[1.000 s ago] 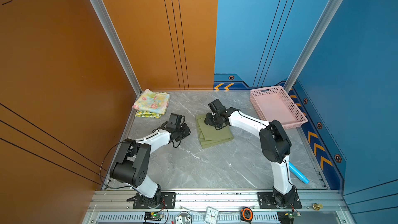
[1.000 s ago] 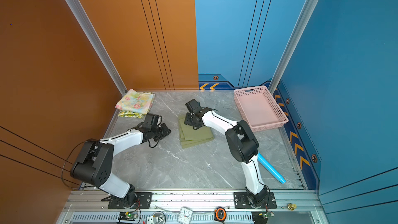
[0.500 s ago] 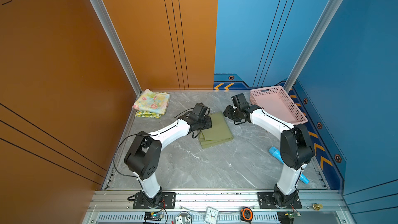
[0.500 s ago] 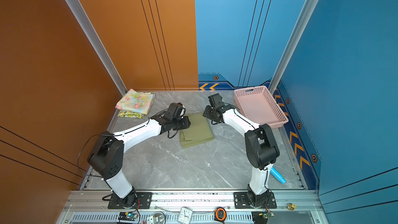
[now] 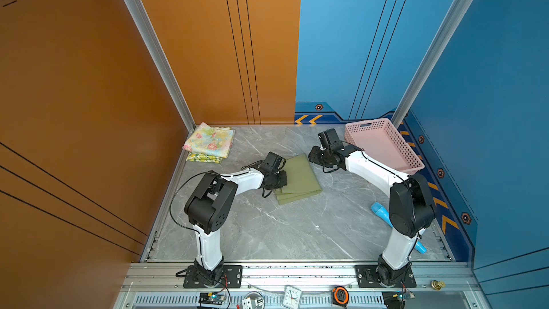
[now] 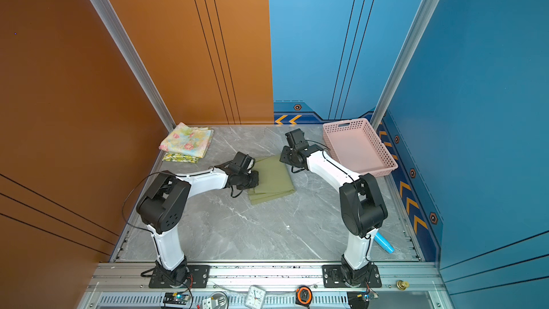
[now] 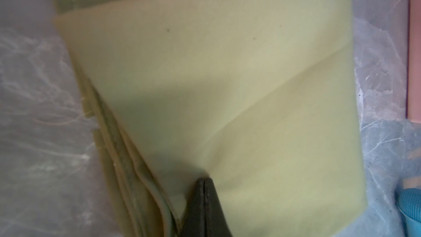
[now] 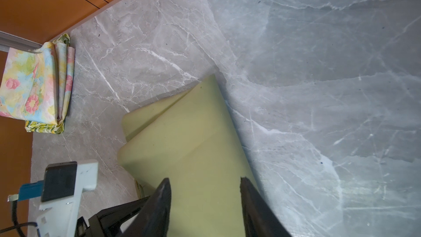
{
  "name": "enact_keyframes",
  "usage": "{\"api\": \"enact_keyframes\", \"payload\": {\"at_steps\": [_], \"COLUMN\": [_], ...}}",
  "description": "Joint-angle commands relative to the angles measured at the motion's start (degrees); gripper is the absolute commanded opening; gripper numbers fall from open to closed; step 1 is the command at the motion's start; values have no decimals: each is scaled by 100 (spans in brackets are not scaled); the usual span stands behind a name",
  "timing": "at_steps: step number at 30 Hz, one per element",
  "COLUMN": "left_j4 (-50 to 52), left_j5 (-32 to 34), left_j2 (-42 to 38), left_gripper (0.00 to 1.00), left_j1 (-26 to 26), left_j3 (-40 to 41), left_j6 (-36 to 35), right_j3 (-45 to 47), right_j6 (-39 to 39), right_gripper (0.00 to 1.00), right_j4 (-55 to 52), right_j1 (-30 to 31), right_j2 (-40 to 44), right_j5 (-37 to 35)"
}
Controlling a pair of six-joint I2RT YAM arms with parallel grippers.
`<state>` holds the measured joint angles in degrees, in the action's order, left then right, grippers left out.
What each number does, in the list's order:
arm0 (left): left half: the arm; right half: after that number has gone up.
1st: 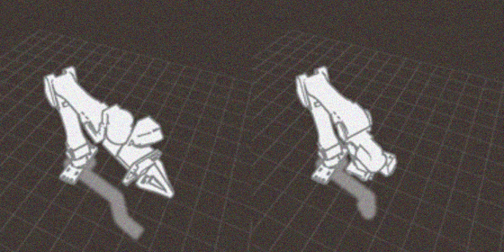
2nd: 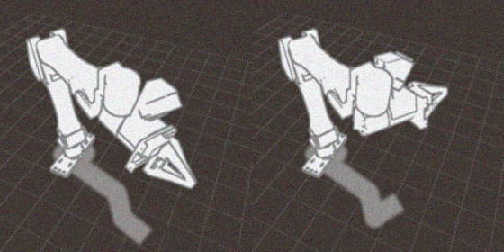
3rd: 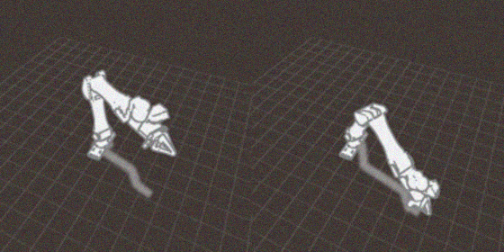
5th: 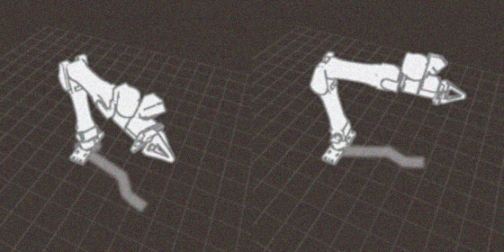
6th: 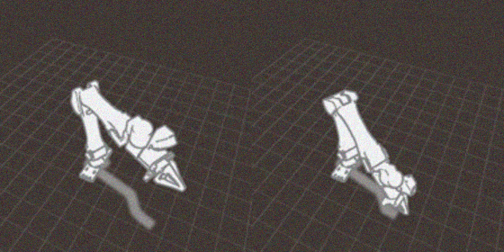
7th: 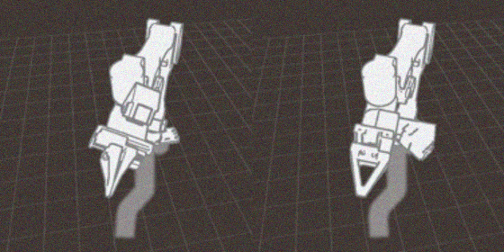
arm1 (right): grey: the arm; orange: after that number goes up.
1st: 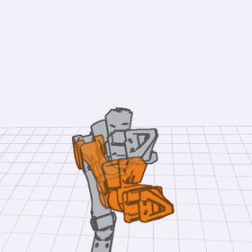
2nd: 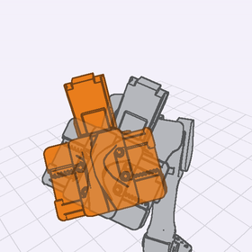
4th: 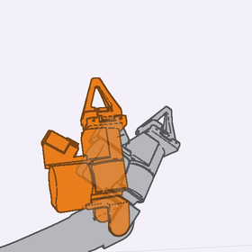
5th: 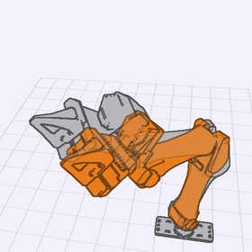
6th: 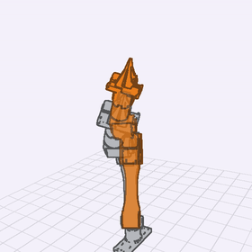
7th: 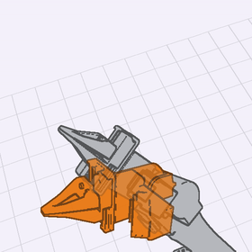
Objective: Fold and stack skirts
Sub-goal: Smooth out the skirt at the center of the table.
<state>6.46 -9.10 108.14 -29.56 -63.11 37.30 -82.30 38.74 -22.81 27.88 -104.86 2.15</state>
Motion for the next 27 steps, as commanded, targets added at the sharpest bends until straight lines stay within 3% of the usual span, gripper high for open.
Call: {"api": "enact_keyframes", "payload": {"at_steps": [1,9,26,27], "left_j4": [-118,-364,-260,-230], "left_j5": [-105,-210,-265,-260], "left_j2": [28,-47,-319,-371], "left_gripper": [0,0,0,5], "left_j1": [103,224,313,324], "left_j3": [363,825,874,843], "left_j6": [19,55,76,76], "right_j3": [-434,-911,-893,-896], "right_j6": [-312,-497,-570,-563], "right_gripper": [49,37,32,32], "right_j4": [-379,-615,-751,-751], "right_j1": [197,297,709,716], "right_j2": [-326,-1168,-2100,-2094], "right_j5": [-380,-478,-551,-547]}}
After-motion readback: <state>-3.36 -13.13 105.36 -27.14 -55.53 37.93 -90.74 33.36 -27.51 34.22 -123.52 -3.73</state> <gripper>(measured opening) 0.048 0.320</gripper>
